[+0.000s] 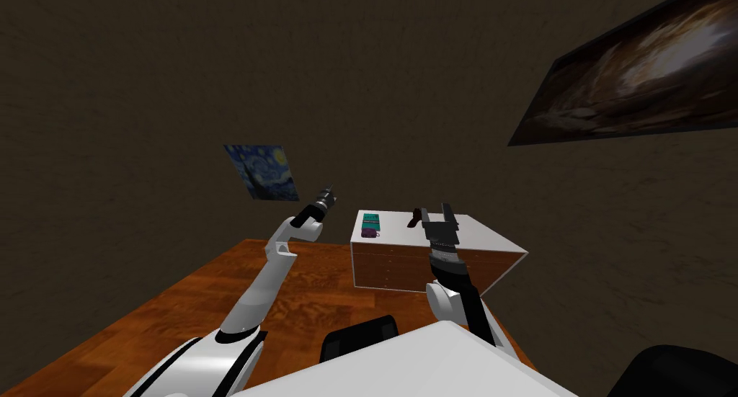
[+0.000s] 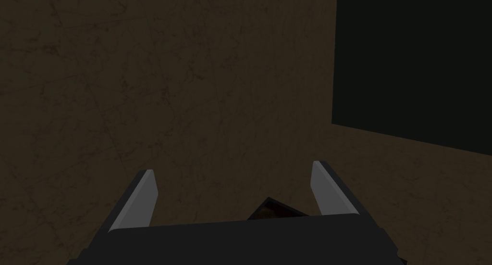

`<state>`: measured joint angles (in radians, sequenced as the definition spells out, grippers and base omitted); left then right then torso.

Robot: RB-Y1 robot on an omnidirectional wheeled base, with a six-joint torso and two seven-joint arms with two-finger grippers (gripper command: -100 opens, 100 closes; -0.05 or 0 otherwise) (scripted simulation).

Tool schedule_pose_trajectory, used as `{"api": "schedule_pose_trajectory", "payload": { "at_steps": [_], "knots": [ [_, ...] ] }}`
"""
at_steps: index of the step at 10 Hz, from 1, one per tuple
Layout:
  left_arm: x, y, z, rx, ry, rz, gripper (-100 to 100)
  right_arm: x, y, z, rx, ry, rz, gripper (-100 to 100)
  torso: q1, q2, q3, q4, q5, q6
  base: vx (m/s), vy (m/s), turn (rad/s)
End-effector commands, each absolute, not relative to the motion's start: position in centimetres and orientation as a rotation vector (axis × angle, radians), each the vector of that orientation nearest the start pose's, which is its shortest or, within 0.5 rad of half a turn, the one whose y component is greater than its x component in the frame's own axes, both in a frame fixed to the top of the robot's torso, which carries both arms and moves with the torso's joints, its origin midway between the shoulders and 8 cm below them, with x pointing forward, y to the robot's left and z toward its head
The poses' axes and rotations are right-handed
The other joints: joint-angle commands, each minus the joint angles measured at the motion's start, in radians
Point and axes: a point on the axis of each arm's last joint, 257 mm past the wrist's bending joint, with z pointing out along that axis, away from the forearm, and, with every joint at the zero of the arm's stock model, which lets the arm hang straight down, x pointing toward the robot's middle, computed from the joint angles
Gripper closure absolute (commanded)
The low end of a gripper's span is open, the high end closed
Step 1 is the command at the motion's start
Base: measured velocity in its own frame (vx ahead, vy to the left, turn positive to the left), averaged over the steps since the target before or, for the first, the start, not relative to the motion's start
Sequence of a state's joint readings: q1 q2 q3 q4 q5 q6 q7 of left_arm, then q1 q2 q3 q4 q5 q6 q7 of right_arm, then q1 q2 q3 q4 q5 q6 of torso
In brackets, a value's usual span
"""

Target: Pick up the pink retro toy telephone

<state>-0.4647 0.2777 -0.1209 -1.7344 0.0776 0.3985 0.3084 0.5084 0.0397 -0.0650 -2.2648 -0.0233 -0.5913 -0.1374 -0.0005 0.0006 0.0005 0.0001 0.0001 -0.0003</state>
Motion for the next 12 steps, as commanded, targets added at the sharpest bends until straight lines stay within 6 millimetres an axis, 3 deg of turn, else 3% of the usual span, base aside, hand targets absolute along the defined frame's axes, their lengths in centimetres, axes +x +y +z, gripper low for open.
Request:
{"api": "schedule_pose_trajectory", "payload": {
  "at_steps": [1,3,4,6,9,10,12],
  "knots": [
    [63.4,14.6,0.1,-1.046,1.262,-1.466,-100,32.4,-30.6,3.3,0.678,0.477,1.388,0,0.0,0.0,0.0,0.0,0.0,0.0,-0.017,-0.002,-0.004],
    [63.5,14.7,-0.4,-1.068,1.279,-1.446,-100,32.4,-30.6,3.3,0.678,0.477,1.389,0,0.0,0.0,0.0,0.0,0.0,0.0,-0.013,-0.003,-0.003],
    [64.7,14.7,-0.7,-1.102,1.301,-1.419,-100,32.4,-30.6,3.3,0.678,0.477,1.388,0,0.0,0.0,0.0,0.0,0.0,0.0,-0.012,-0.011,-0.008],
    [64.8,14.9,-1.5,-1.128,1.32,-1.395,-100,32.4,-30.6,3.3,0.678,0.477,1.389,0,-0.001,0.0,0.0,0.0,0.0,0.0,-0.009,-0.008,-0.004],
    [66.7,15.3,-2.3,-1.206,1.372,-1.32,-100,32.4,-30.6,3.3,0.678,0.477,1.389,0,-0.001,0.0,0.0,0.0,0.0,0.0,-0.008,-0.018,-0.014],
    [66.9,15.7,-3.7,-1.241,1.395,-1.286,-100,32.4,-30.6,3.3,0.678,0.477,1.389,0,-0.002,0.0,0.0,0.0,0.0,0.0,-0.001,-0.026,-0.013],
    [67.6,15.9,-4.2,-1.279,1.422,-1.243,-100,32.4,-30.6,3.3,0.678,0.477,1.388,0,-0.001,-0.001,-0.001,0.0,0.0,0.0,0.002,-0.019,-0.009]
  ]
}}
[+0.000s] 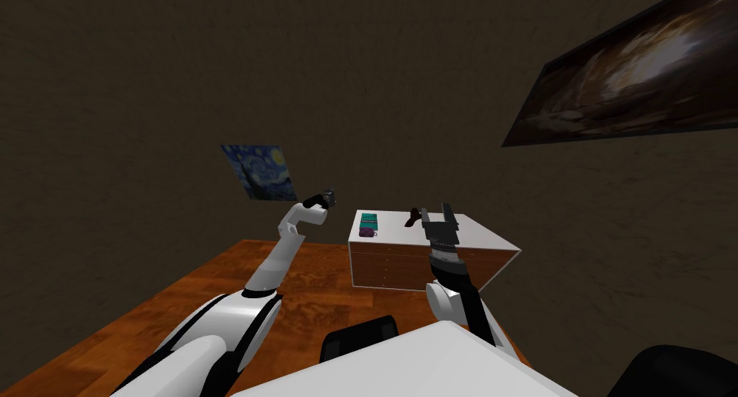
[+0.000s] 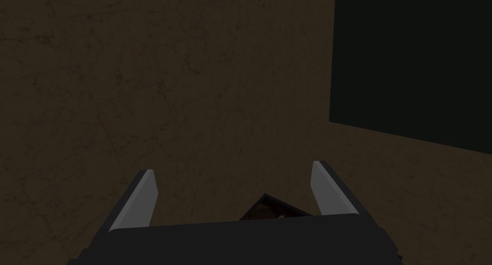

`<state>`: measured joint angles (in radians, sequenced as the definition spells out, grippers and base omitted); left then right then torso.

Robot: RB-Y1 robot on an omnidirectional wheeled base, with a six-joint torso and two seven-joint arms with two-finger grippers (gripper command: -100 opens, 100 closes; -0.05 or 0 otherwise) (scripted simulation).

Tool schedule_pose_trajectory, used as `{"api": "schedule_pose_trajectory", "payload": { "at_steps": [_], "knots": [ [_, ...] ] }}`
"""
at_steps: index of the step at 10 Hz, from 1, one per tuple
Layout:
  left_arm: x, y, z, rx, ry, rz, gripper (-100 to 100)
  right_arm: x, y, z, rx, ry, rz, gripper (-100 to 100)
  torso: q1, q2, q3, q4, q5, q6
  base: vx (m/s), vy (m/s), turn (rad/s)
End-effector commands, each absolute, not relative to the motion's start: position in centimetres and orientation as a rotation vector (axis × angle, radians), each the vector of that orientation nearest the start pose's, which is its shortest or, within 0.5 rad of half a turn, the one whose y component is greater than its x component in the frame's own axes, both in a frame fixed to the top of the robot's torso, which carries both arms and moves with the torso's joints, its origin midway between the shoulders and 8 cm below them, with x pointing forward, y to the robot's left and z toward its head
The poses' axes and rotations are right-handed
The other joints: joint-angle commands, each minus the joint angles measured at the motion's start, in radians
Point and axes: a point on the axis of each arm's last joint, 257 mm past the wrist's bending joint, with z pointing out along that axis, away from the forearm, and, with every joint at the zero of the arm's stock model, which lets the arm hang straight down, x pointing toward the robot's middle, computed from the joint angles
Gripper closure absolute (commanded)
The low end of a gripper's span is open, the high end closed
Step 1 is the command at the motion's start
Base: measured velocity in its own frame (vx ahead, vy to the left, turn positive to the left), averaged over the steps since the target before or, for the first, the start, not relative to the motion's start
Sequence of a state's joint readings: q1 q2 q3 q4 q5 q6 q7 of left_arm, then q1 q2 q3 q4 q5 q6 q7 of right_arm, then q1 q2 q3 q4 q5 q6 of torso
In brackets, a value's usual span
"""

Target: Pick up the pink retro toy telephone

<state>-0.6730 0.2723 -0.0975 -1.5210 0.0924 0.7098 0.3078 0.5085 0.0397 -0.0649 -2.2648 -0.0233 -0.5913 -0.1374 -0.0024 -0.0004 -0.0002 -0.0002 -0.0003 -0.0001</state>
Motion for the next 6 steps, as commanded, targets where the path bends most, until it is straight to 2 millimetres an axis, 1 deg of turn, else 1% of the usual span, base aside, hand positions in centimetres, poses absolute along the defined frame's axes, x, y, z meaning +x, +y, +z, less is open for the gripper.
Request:
{"api": "schedule_pose_trajectory", "payload": {
  "at_steps": [1,2,3,4,5,6],
  "knots": [
    [67.6,16.4,-5.5,-1.313,1.444,-1.21,-100,32.4,-30.6,3.3,0.678,0.477,1.389,0,0.0,0.0,0.0,0.0,0.0,0.0,0.004,-0.027,-0.015],
    [68.1,16.4,-5.5,-1.331,1.461,-1.183,-100,32.4,-30.6,3.3,0.678,0.477,1.389,0,0.0,0.0,0.0,0.0,0.0,0.0,0.004,-0.035,-0.025],
    [68.1,16.9,-7.2,-1.372,1.486,-1.141,-100,32.4,-30.6,3.3,0.678,0.477,1.389,0,-0.001,0.0,0.0,0.0,0.0,0.0,0.007,-0.031,-0.011],
    [68.0,17.0,-7.5,-1.383,1.493,-1.13,-100,32.4,-30.6,3.3,0.678,0.477,1.389,0,0.0,0.0,0.0,0.0,0.0,0.0,0.008,-0.016,0.005],
    [68.5,17.3,-8.5,-1.416,1.519,-1.087,-100,32.4,-30.6,3.3,0.678,0.477,1.388,0,0.001,0.0,0.0,0.0,0.0,0.0,0.021,-0.03,-0.03],
    [68.2,17.5,-9.2,-1.438,1.534,-1.063,-100,32.4,-30.6,3.3,0.678,0.477,1.389,0,0.0,-0.001,-0.001,0.0,0.0,0.0,0.016,-0.032,-0.016]
  ]
}}
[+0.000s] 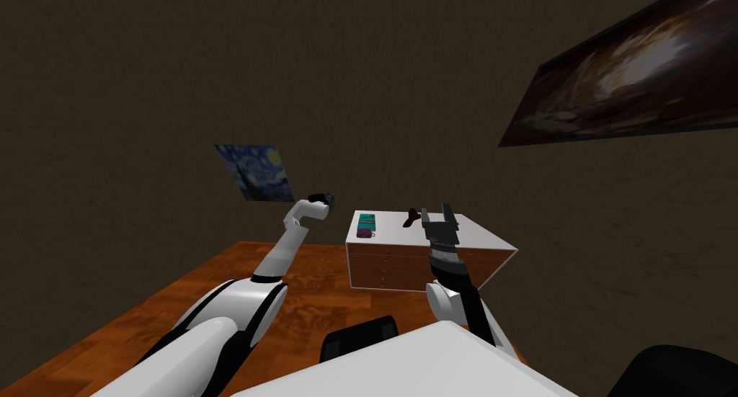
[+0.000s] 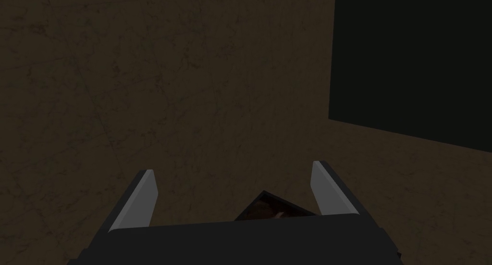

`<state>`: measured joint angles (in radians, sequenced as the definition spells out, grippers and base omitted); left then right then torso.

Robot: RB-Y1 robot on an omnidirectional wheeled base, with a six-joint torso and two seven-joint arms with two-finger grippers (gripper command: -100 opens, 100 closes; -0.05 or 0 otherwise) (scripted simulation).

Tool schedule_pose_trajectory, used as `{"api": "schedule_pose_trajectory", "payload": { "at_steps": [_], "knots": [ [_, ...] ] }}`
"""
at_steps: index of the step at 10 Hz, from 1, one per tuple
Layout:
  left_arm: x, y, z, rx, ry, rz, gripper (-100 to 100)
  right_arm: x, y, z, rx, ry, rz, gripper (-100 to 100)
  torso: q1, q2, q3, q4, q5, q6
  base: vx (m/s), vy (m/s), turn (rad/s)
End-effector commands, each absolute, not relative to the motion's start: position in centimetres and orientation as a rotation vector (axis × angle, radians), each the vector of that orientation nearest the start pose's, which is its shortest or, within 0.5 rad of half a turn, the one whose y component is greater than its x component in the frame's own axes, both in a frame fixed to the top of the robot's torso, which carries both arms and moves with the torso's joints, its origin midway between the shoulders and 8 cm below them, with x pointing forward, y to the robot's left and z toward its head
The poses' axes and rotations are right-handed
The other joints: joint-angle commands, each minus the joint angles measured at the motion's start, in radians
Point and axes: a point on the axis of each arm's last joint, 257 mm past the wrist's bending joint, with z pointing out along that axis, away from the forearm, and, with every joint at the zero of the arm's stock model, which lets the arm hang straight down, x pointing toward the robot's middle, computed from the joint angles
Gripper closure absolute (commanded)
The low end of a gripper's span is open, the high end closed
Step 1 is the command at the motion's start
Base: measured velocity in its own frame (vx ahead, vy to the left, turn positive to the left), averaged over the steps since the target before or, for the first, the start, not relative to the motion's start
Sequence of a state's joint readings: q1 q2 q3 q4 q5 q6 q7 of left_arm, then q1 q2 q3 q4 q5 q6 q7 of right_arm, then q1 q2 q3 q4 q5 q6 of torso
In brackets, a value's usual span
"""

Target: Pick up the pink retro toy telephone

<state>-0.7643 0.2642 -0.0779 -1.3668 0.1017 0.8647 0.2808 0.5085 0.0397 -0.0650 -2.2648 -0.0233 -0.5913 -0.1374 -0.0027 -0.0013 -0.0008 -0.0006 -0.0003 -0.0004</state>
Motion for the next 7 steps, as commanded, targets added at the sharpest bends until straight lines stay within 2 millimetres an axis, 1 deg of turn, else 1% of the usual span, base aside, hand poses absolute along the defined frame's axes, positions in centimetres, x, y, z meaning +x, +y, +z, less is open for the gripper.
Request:
{"api": "schedule_pose_trajectory", "payload": {
  "at_steps": [1,2,3,5,6,7],
  "knots": [
    [68.1,17.6,-9.5,-1.447,1.54,-1.053,-100,32.4,-30.6,3.3,0.678,0.477,1.388,0,0.0,0.0,0.0,0.0,0.0,0.0,0.007,-0.017,0.003],
    [68.3,17.9,-10.8,-1.486,1.573,-1.002,-100,32.4,-30.6,3.3,0.678,0.477,1.388,0,0.001,0.001,0.0,0.0,0.0,0.0,0.02,-0.036,-0.029],
    [68.0,18.2,-11.5,-1.507,1.588,-0.976,-100,32.4,-30.6,3.3,0.678,0.477,1.389,0,0.0,0.0,0.0,0.0,0.0,0.0,0.025,-0.035,-0.018],
    [67.7,18.5,-13.6,-1.563,1.637,-0.902,-100,32.4,-30.6,3.3,0.678,0.477,1.389,0,-0.001,-0.001,0.0,0.0,0.0,0.0,0.033,-0.046,-0.027],
    [67.6,18.6,-13.8,-1.57,1.642,-0.893,-100,32.4,-30.6,3.3,0.678,0.477,1.388,0,-0.001,-0.001,-0.001,0.0,0.0,0.0,0.015,-0.022,0.004],
    [67.2,18.6,-15.1,-1.606,1.682,-0.841,-100,32.4,-30.6,3.3,0.678,0.477,1.388,0,0.0,0.0,0.0,0.0,0.0,0.0,0.026,-0.04,-0.039]
  ]
}}
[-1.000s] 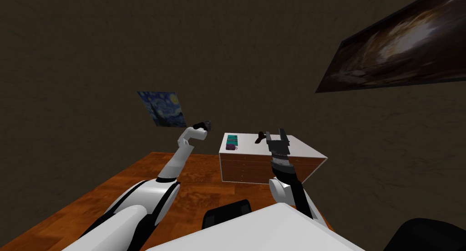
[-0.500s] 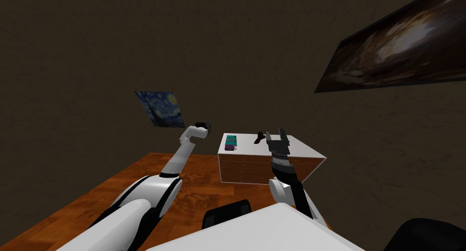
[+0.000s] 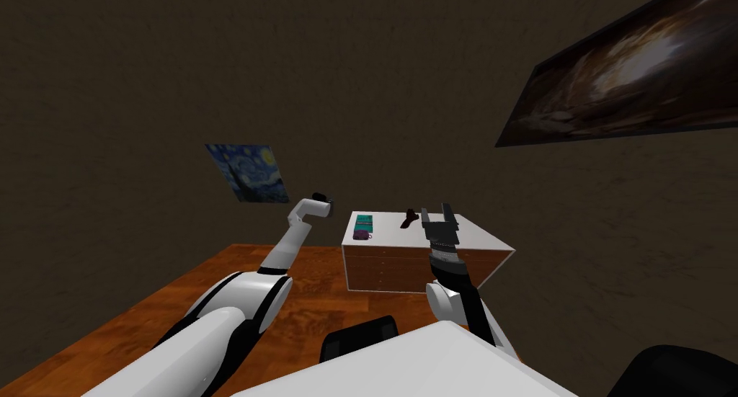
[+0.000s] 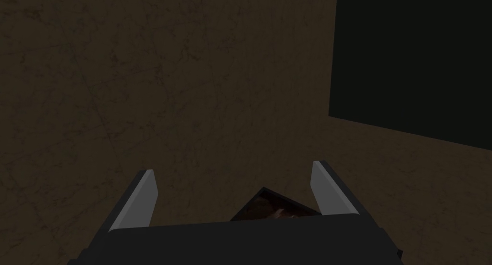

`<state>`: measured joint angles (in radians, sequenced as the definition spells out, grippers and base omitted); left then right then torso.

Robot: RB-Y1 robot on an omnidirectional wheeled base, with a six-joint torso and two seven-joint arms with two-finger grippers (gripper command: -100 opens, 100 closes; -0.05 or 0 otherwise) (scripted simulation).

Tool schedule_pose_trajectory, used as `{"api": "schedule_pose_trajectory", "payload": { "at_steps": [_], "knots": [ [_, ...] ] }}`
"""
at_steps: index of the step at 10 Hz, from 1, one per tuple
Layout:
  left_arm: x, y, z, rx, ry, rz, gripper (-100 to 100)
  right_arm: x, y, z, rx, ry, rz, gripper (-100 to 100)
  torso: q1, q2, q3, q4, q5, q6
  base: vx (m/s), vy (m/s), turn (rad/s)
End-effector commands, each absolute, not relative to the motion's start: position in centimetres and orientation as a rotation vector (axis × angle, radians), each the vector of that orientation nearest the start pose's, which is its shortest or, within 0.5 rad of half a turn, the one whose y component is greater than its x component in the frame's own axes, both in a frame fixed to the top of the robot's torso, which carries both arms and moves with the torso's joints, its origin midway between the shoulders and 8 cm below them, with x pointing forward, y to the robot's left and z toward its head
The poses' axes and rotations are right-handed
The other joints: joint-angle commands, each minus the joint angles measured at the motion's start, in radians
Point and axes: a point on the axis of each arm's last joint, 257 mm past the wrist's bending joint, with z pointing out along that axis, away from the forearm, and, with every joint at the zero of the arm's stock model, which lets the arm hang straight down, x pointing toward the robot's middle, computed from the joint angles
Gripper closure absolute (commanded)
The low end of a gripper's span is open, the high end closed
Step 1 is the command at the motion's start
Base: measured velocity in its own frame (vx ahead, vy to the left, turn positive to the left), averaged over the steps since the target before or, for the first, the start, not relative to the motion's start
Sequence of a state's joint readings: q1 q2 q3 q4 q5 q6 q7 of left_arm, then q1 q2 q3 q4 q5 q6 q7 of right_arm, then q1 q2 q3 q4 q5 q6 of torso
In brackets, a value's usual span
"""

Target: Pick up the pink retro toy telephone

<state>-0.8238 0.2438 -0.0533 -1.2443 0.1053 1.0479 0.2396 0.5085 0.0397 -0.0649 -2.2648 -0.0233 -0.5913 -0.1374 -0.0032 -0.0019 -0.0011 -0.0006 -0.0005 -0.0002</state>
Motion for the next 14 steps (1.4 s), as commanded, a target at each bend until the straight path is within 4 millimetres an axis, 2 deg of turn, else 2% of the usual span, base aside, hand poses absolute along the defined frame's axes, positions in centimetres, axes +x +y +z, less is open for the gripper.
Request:
{"api": "schedule_pose_trajectory", "payload": {
  "at_steps": [1,5,6,7,8,9,10,11,12,13,14],
  "knots": [
    [66.9,18.9,-16.1,-1.629,1.696,-0.813,-100,32.4,-30.6,3.3,0.678,0.477,1.389,0,0.0,0.0,0.0,0.0,0.0,0.0,0.036,-0.04,-0.021],
    [64.7,19.0,-20.8,-1.734,1.812,-0.654,-100,32.4,-30.6,3.3,0.678,0.477,1.388,0,-0.002,-0.002,-0.001,0.0,0.0,0.0,0.052,-0.055,-0.029],
    [63.8,18.6,-22.7,-1.764,1.861,-0.603,-100,32.4,-30.6,3.3,0.678,0.477,1.388,0,-0.001,-0.002,-0.001,-0.001,0.0,0.0,0.071,-0.056,-0.042],
    [63.3,18.8,-23.0,-1.779,1.873,-0.579,-100,32.4,-30.6,3.3,0.678,0.477,1.388,0,-0.001,-0.003,-0.002,-0.001,0.0,0.0,0.065,-0.042,-0.021],
    [62.1,18.3,-25.1,-1.811,1.928,-0.522,-100,32.4,-30.6,3.3,0.678,0.477,1.388,0,0.0,-0.002,-0.001,-0.001,0.0,0.0,0.072,-0.042,-0.041],
    [61.7,18.4,-25.3,-1.822,1.936,-0.503,-100,32.4,-30.6,3.3,0.678,0.477,1.388,0,0.0,-0.003,-0.002,-0.001,0.0,0.0,0.065,-0.041,-0.027],
    [60.1,17.8,-27.5,-1.856,1.997,-0.439,-100,32.4,-30.6,3.3,0.678,0.477,1.388,0,0.0,-0.002,-0.002,-0.001,0.0,0.0,0.08,-0.066,-0.049],
    [60.2,17.7,-27.0,-1.849,1.995,-0.447,-100,32.4,-30.6,3.3,0.678,0.477,1.388,0,-0.002,-0.003,-0.002,-0.001,0.0,0.0,0.06,-0.051,-0.017],
    [59.9,17.8,-27.6,-1.86,2.001,-0.43,-100,32.4,-30.6,3.3,0.678,0.477,1.388,0,-0.001,-0.002,-0.001,-0.001,0.0,0.0,0.027,-0.013,0.007],
    [58.3,17.0,-29.3,-1.886,2.062,-0.373,-100,32.4,-30.6,3.3,0.678,0.477,1.388,0,0.001,-0.001,0.0,0.0,0.0,0.0,0.06,-0.037,-0.054],
    [58.0,17.1,-29.7,-1.894,2.066,-0.361,-100,32.4,-30.6,3.3,0.678,0.477,1.388,0,0.0,-0.002,-0.001,0.0,0.0,0.0,0.071,-0.036,-0.025]
  ]
}}
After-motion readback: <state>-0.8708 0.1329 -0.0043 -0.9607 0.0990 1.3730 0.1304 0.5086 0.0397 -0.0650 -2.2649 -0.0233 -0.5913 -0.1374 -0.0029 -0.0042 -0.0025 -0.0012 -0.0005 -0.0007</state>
